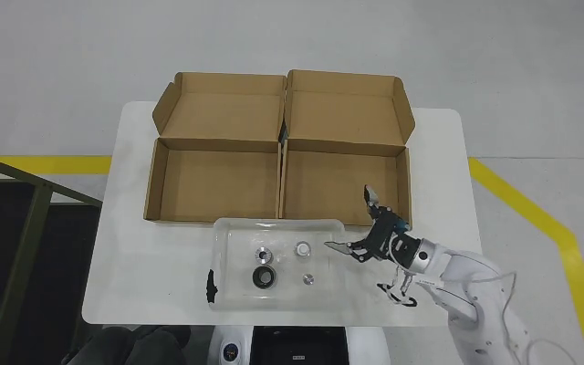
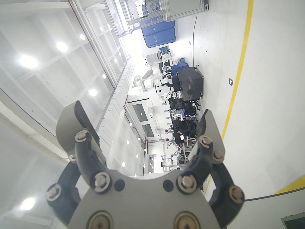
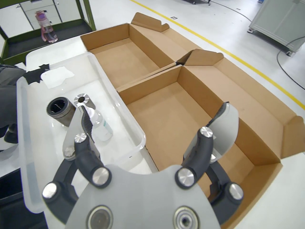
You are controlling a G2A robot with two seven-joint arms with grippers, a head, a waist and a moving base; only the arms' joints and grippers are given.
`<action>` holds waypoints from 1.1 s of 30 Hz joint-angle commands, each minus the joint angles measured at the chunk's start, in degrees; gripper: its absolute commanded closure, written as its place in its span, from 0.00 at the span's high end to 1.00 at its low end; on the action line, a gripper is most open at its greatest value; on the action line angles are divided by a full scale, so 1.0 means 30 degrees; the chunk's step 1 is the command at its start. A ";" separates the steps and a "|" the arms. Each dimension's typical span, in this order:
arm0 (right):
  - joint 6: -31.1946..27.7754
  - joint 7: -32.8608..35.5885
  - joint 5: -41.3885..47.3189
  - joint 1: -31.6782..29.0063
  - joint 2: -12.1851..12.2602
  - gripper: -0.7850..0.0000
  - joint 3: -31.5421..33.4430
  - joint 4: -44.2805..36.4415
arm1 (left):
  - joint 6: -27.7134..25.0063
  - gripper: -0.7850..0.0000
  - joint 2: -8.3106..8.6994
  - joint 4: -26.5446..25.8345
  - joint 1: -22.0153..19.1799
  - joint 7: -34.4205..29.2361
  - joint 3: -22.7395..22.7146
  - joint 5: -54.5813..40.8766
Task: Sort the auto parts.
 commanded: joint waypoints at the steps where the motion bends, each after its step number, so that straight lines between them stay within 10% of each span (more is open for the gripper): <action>1: -0.0448 0.0692 0.0165 0.0292 0.0027 1.00 -0.0485 -0.0120 | 0.0000 1.00 0.0000 0.0000 0.0000 0.0000 0.0000 0.0000; 33: -0.2175 0.8403 0.0815 0.3704 0.0336 1.00 -0.6149 0.1051 | 0.0000 1.00 0.0000 0.0000 0.0000 0.0000 0.0000 0.0000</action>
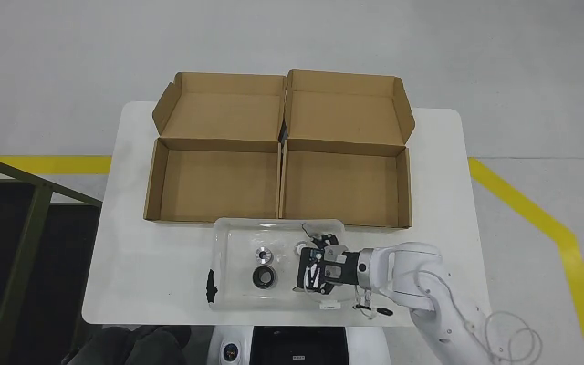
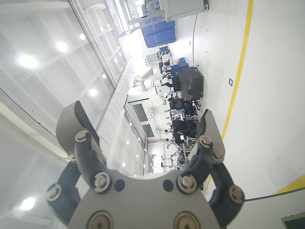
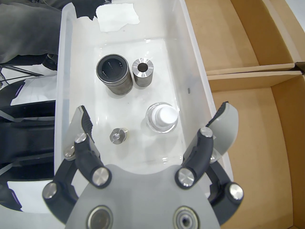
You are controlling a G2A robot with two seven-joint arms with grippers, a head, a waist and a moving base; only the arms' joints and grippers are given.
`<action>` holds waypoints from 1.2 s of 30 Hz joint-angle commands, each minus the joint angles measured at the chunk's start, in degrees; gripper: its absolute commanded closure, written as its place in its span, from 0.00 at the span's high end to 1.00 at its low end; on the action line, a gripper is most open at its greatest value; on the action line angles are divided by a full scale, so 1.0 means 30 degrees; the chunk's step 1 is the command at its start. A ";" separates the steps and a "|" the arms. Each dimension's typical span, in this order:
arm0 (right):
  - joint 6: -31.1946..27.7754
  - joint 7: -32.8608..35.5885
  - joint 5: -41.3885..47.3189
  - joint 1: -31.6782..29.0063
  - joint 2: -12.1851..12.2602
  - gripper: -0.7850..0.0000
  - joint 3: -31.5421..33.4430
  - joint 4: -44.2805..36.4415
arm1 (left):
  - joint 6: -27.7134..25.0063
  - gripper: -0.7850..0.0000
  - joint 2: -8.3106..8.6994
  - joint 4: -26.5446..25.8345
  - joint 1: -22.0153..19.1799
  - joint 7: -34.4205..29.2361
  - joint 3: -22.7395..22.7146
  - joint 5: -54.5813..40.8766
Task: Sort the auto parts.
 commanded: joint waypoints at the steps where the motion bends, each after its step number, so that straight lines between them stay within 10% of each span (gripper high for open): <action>1: 0.0051 0.0139 0.0105 0.0109 0.0028 1.00 -0.0105 0.0077 | 0.0000 1.00 0.0000 0.0000 0.0000 0.0000 0.0000 0.0000; 7: 0.0288 0.0698 0.0208 0.0653 0.0085 0.97 -0.0494 0.0533 | 0.0000 1.00 0.0000 0.0000 0.0000 0.0000 0.0000 0.0000; 15: 0.0456 0.1448 0.0524 0.1116 0.0206 0.49 -0.0783 0.0922 | 0.0000 1.00 0.0000 0.0000 0.0000 0.0000 0.0000 0.0000; 21: 0.0860 0.1502 -0.0025 0.1279 0.0308 0.32 -0.0799 0.0814 | 0.0000 1.00 0.0000 0.0000 0.0000 0.0000 0.0000 0.0000; 25: 0.0914 0.1368 -0.0197 0.1392 0.0373 0.00 -0.0851 0.0855 | 0.0000 1.00 0.0000 0.0000 0.0000 0.0000 0.0000 0.0000; 36: 0.0088 0.0090 0.1121 0.1517 0.0591 0.00 -0.0682 -0.0075 | 0.0000 1.00 0.0000 0.0000 0.0000 0.0000 0.0000 0.0000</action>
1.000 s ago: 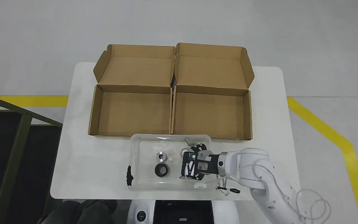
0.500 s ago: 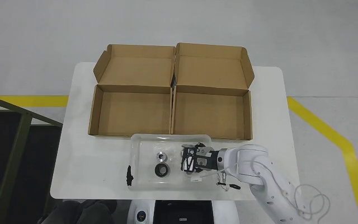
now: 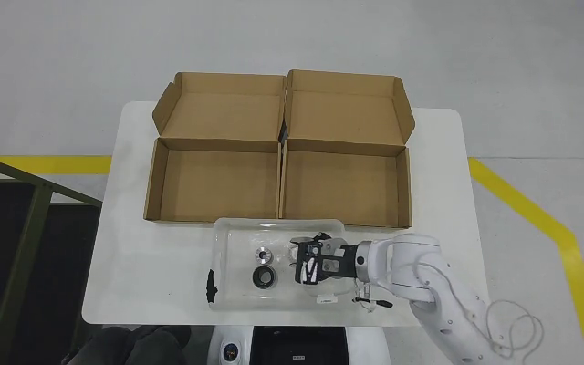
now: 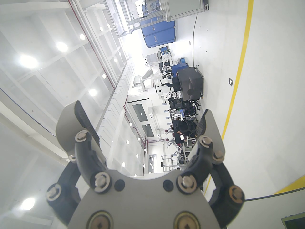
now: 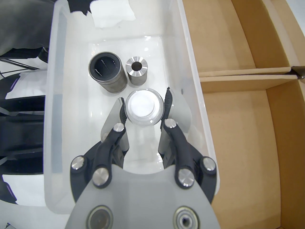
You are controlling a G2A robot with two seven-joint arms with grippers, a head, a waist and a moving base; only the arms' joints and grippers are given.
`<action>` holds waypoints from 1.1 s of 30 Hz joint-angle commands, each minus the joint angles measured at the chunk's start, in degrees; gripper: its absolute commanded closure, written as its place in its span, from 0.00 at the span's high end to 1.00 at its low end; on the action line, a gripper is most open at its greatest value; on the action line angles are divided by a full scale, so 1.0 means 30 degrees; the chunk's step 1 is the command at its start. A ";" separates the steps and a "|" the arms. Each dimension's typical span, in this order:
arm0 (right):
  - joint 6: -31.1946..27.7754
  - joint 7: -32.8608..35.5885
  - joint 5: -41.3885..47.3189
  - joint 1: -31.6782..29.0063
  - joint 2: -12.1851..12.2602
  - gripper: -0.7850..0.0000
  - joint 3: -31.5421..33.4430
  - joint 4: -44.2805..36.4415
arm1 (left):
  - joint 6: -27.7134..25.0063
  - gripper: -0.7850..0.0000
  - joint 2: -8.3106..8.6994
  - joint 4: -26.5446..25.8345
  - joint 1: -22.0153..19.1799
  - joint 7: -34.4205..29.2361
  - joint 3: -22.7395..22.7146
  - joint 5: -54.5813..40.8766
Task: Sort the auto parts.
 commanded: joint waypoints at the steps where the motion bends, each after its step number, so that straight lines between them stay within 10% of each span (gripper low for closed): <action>1: -0.0124 -0.0277 0.0315 0.0021 0.0031 0.00 0.0045 -0.0201 | 0.0000 1.00 0.0000 0.0000 0.0000 0.0000 0.0000 0.0000; 33: -0.0353 -0.6588 0.2974 0.2010 0.0389 0.00 0.2060 -0.0427 | 0.0000 1.00 0.0000 0.0000 0.0000 0.0000 0.0000 0.0000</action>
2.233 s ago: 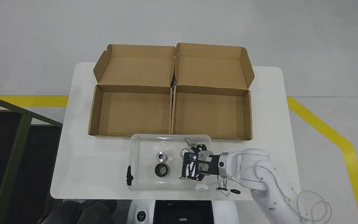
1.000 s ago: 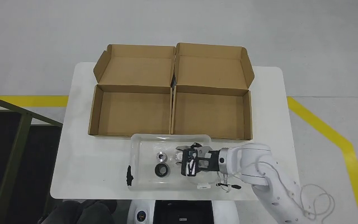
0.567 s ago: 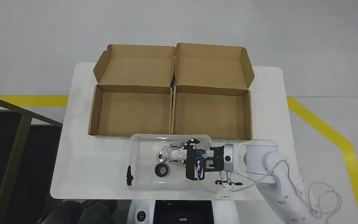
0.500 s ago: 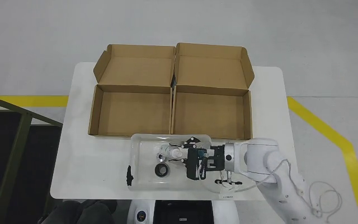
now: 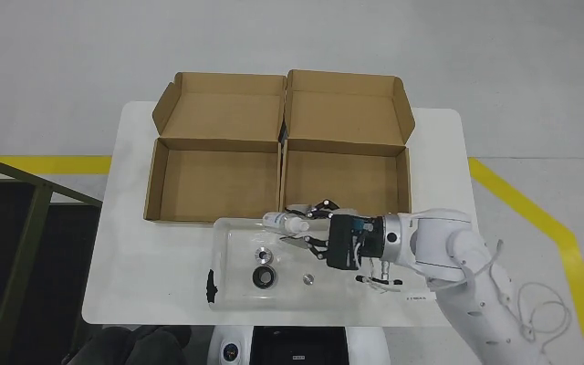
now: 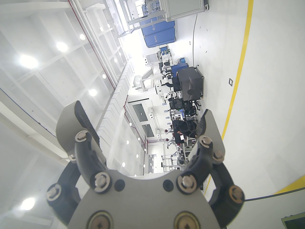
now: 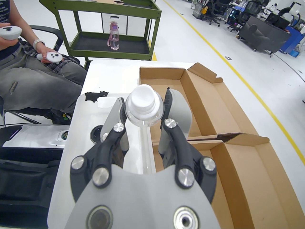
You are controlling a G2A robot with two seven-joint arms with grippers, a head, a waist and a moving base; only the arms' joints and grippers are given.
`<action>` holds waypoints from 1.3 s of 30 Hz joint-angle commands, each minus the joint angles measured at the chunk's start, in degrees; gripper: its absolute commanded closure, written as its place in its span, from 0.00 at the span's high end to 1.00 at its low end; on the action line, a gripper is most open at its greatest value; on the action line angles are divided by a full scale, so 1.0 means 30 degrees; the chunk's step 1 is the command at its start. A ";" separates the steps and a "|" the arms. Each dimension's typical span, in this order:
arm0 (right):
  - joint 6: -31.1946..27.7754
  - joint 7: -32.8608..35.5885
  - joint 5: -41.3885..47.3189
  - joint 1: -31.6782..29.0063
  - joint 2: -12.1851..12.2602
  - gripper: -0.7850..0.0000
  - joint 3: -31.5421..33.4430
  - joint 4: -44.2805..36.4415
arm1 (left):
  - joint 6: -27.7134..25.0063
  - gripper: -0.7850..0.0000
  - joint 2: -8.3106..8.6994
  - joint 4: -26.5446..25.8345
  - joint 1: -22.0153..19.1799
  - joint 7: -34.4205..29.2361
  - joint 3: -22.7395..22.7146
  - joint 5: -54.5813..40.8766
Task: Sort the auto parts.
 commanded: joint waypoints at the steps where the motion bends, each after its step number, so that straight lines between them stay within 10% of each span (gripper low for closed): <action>1: 0.0150 -0.0306 0.0166 0.0043 0.0013 0.00 0.0187 0.0236 | 0.0000 1.00 0.0000 0.0000 0.0000 0.0000 0.0000 0.0000; 39: 0.3184 -0.0545 0.0401 0.6683 -0.1015 0.00 -0.3091 1.2383 | 0.0000 1.00 0.0000 0.0000 0.0000 0.0000 0.0000 0.0000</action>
